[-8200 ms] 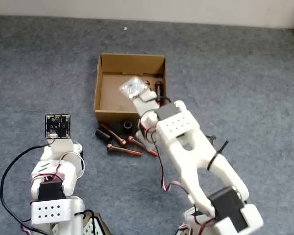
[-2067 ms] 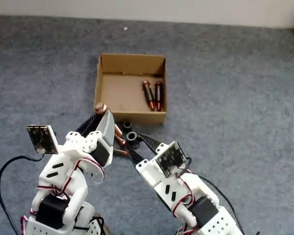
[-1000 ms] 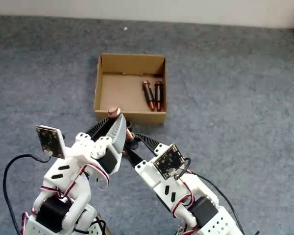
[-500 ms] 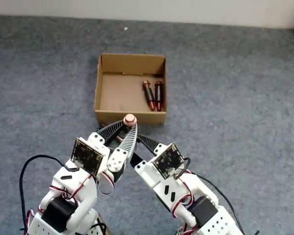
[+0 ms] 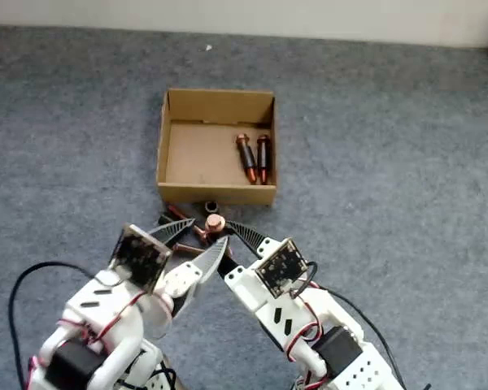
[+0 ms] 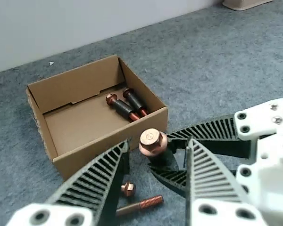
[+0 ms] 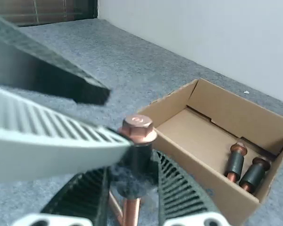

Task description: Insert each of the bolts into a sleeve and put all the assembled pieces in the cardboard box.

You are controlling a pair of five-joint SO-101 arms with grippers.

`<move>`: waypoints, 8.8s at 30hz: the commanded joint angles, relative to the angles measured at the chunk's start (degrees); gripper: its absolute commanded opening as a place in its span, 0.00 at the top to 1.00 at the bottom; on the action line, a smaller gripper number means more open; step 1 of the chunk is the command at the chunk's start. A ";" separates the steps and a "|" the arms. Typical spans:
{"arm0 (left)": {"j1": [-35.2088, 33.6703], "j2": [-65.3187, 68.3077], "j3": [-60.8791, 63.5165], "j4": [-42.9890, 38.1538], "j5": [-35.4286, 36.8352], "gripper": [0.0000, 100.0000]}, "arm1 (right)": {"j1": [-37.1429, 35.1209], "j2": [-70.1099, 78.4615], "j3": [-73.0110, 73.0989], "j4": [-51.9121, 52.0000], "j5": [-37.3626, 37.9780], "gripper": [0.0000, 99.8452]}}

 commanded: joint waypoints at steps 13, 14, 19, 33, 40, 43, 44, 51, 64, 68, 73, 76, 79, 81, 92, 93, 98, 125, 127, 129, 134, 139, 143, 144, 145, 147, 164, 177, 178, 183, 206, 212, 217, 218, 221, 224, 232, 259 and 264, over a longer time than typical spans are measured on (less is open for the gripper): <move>-31.52 -0.13 -1.98 5.63 5.36 0.78 | 13.41 -0.04 -5.76 9.01 -8.00 1.00; -33.19 -0.13 0.22 5.63 5.36 0.78 | 13.41 -0.04 -6.99 8.92 -8.00 0.99; -37.05 -0.13 9.89 4.75 5.27 0.78 | 13.49 7.08 -14.64 5.05 -7.91 0.99; -37.41 -0.13 19.74 -1.67 5.63 0.78 | 16.75 69.58 -37.67 -37.05 -7.91 0.99; -37.41 -0.13 19.74 -1.67 5.63 0.78 | 19.38 93.93 -53.32 -38.37 -7.91 0.97; -37.41 -0.13 19.74 -1.67 5.63 0.78 | 19.65 98.86 -59.30 -31.69 -8.18 0.86; -37.41 -0.13 19.74 -1.67 5.63 0.78 | 19.65 99.21 -60.88 -29.49 -8.18 0.82; -37.41 -0.13 19.74 -1.67 5.45 0.78 | 16.84 87.34 -62.81 -12.79 -8.00 0.78; -37.41 -0.13 19.74 -1.67 5.36 0.78 | 3.65 74.68 -42.24 0.75 -8.62 0.78; -37.41 -0.13 19.91 -1.67 5.36 0.78 | 2.68 81.19 -45.05 -4.35 -12.22 0.78; -37.41 -0.13 19.91 -1.58 5.36 0.78 | 2.68 91.47 -52.26 -6.64 -12.66 0.88; -37.41 -0.13 20.00 -1.58 5.36 0.78 | 2.77 94.81 -56.48 -6.64 -12.48 0.97; -37.41 -0.13 20.00 -1.58 5.36 0.78 | 2.86 95.08 -58.24 -6.64 -12.40 0.98; -37.41 -0.13 20.00 -1.58 5.36 0.78 | 3.03 95.43 -58.33 -6.64 -12.40 0.98; -37.23 -0.13 20.09 -1.67 5.36 0.78 | 6.90 94.73 -54.02 4.62 -12.13 0.98; -37.23 -0.13 20.18 -1.67 5.36 0.78 | 5.93 94.73 -54.20 5.05 -10.55 0.98; -37.41 -0.13 20.18 -1.49 5.36 0.78 | 1.10 95.34 -58.42 8.92 -4.40 0.86; -37.41 -0.13 20.26 -1.41 5.27 0.78 | -0.92 131.12 -102.02 28.26 6.68 0.80; -37.41 -0.13 20.26 -1.41 5.27 0.78 | -0.92 132.62 -102.55 28.26 7.21 0.80; -37.41 -0.13 20.26 -1.41 5.27 0.78 | -0.92 133.14 -102.64 28.26 8.70 0.83; -37.41 -0.13 20.26 -1.41 5.27 0.78 | -0.92 131.38 -102.37 28.26 11.25 0.99; -37.41 -0.13 20.26 -1.41 5.27 0.78 | -0.22 125.49 -102.20 33.01 11.08 0.99; -37.41 -0.13 20.26 -1.32 5.27 0.78 | 1.63 119.87 -102.02 39.16 11.08 0.99; -37.41 -0.13 20.26 -1.32 5.27 0.78 | 2.42 118.73 -102.02 41.01 11.08 0.99; -37.41 -0.13 20.26 -1.32 5.27 0.78 | 3.03 117.76 -101.93 42.86 11.08 0.99; -37.41 -0.13 20.26 -1.32 5.27 0.78 | 4.18 116.09 -101.93 46.73 11.08 0.99; -37.41 -0.13 20.35 -1.32 5.27 0.78 | 11.38 90.95 -57.71 33.01 11.52 0.99; -37.41 -0.13 20.35 -1.32 5.27 0.78 | 11.56 96.84 -54.81 32.48 10.99 0.84; -37.41 -0.13 20.35 -1.32 5.27 0.78 | 11.56 96.92 -55.87 33.10 10.99 0.84; -37.41 -0.13 20.35 -1.32 5.27 0.78 | 11.56 97.80 -57.98 33.10 10.99 0.84; -37.14 0.22 18.24 -1.32 -1.67 0.78 | 12.00 76.53 -55.25 39.60 1.41 1.00; -35.47 0.48 12.18 -1.14 -1.93 0.78 | 14.20 71.08 -50.33 33.63 -8.97 1.00; -29.23 3.30 4.97 4.40 -4.84 0.78 | 20.26 70.02 -44.00 22.46 -15.30 1.00; -28.18 5.67 3.21 5.19 -4.84 0.79 | 21.49 70.02 -42.68 20.18 -16.88 1.00; -25.71 16.22 -1.27 5.19 -4.66 0.80 | 25.01 70.02 -39.25 13.93 -19.60 1.00; -22.11 29.32 -7.34 5.54 -1.85 0.80 | 27.38 70.02 -36.70 9.27 -21.45 1.00; -13.76 63.25 -23.78 5.63 20.40 0.80 | 28.35 70.02 -34.77 6.55 -22.86 1.00; -10.24 101.67 -28.26 -9.67 56.88 0.80 | 28.35 70.02 -34.68 6.55 -22.86 1.00; -12.35 102.20 -27.74 -12.40 60.22 0.80 | 28.35 70.02 -34.59 6.55 -22.77 1.00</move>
